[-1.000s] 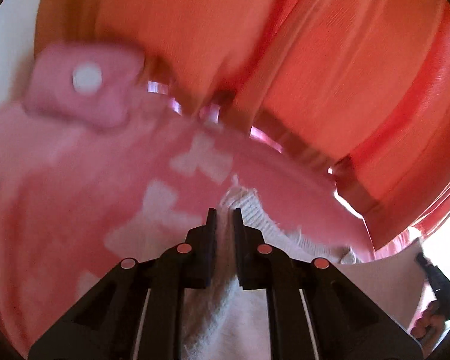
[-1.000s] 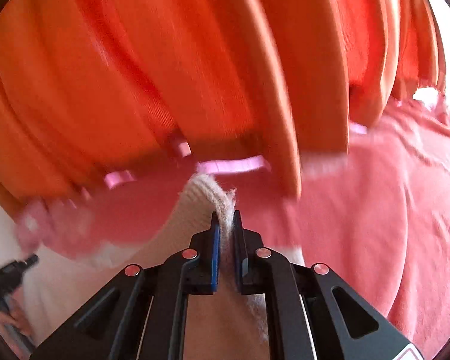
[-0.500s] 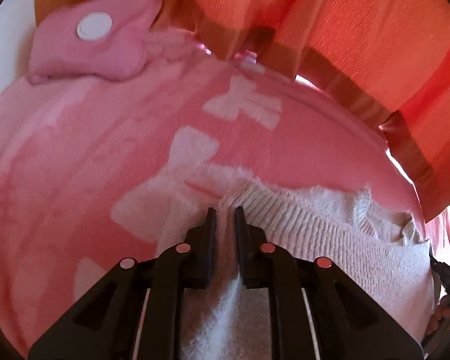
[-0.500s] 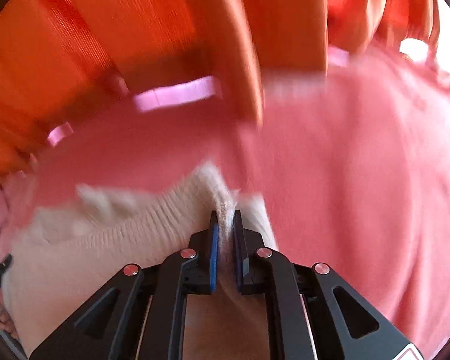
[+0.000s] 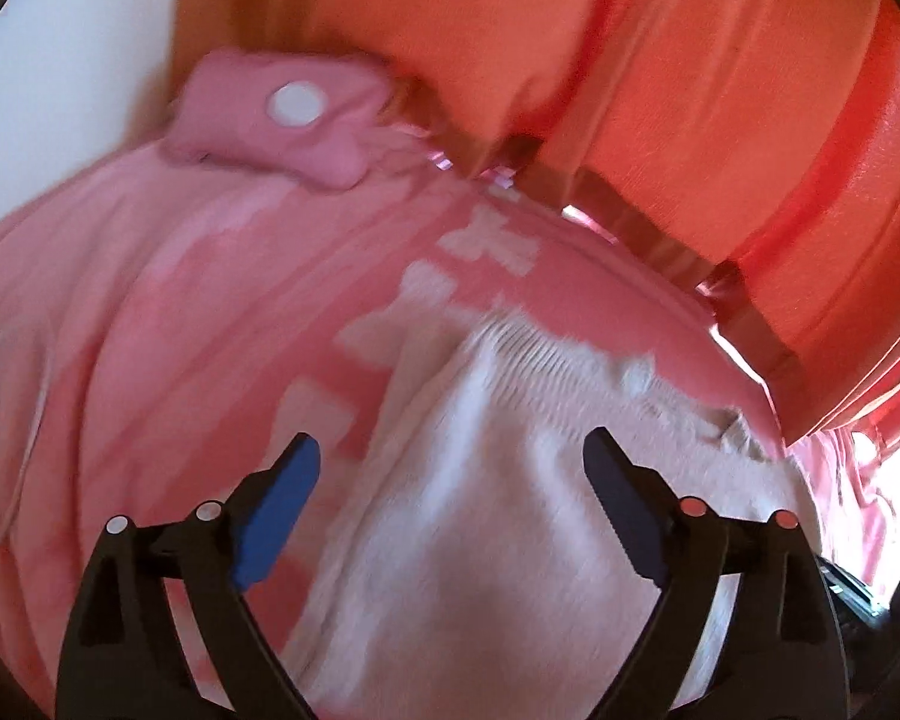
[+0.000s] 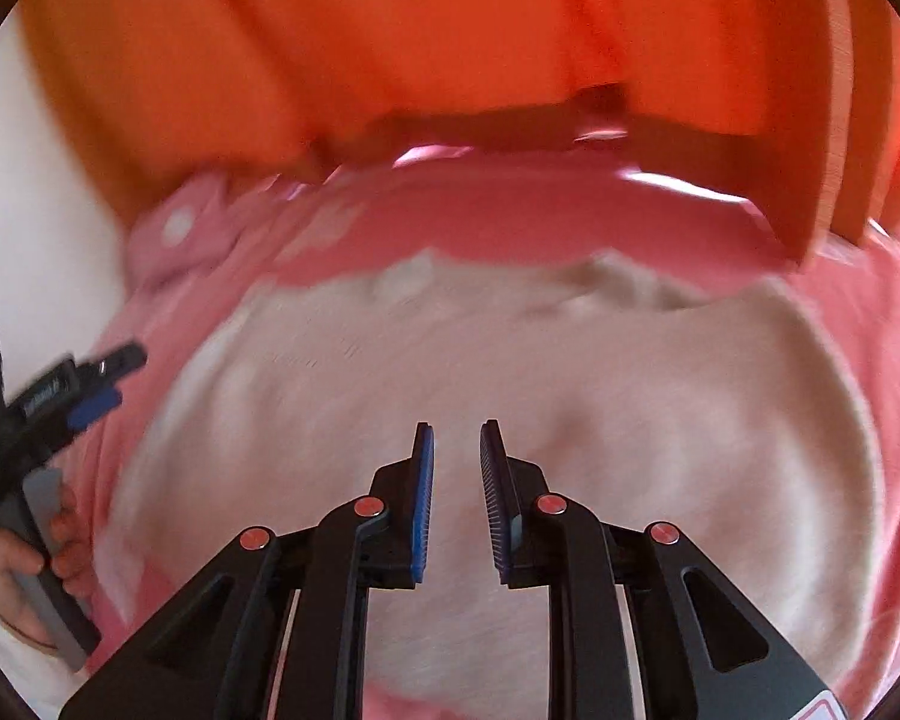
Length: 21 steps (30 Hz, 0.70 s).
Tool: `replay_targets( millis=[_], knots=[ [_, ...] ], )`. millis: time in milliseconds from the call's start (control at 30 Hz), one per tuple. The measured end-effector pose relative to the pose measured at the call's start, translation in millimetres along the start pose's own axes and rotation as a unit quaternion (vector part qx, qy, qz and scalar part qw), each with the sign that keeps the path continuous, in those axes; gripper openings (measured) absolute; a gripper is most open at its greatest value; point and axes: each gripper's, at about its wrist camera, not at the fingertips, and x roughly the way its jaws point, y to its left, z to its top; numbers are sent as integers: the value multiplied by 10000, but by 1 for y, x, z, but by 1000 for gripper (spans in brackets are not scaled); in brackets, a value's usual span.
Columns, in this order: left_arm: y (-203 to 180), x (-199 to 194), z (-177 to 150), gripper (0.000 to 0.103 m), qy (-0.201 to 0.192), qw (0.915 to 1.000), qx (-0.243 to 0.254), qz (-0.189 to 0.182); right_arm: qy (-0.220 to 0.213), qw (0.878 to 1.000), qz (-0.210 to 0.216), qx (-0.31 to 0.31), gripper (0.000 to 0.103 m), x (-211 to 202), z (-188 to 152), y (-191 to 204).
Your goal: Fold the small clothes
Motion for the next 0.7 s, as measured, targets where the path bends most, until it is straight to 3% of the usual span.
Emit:
replay_targets(
  millis=[133,267,433,500,567,600,667,700],
  knots=[
    [36,7,-28,87,441,9969,-461,465,523,9984,-138,-182,18,35,-11,13],
    [64,18,-41,88,855,9891,-1185,160,523,9981,-220,-252,18,43,-15,18],
    [51,18,-42,86,817,9928,-844,252,524,9982,-202,-223,18,45,-14,14],
    [49,17,-42,75,781,9933,-833,173,524,9982,-182,-229,18,48,-14,12],
    [49,18,-44,52,824,9926,-891,-94,522,9983,-162,-215,18,48,-14,12],
    [49,19,-45,47,869,9913,-960,-249,523,9983,-151,-201,18,48,-15,11],
    [45,17,-44,25,836,9910,-985,-344,527,9984,-130,-180,19,48,-14,11],
    [41,12,-43,22,755,9920,-946,-366,536,9984,-107,-146,19,48,-14,10]
  ],
)
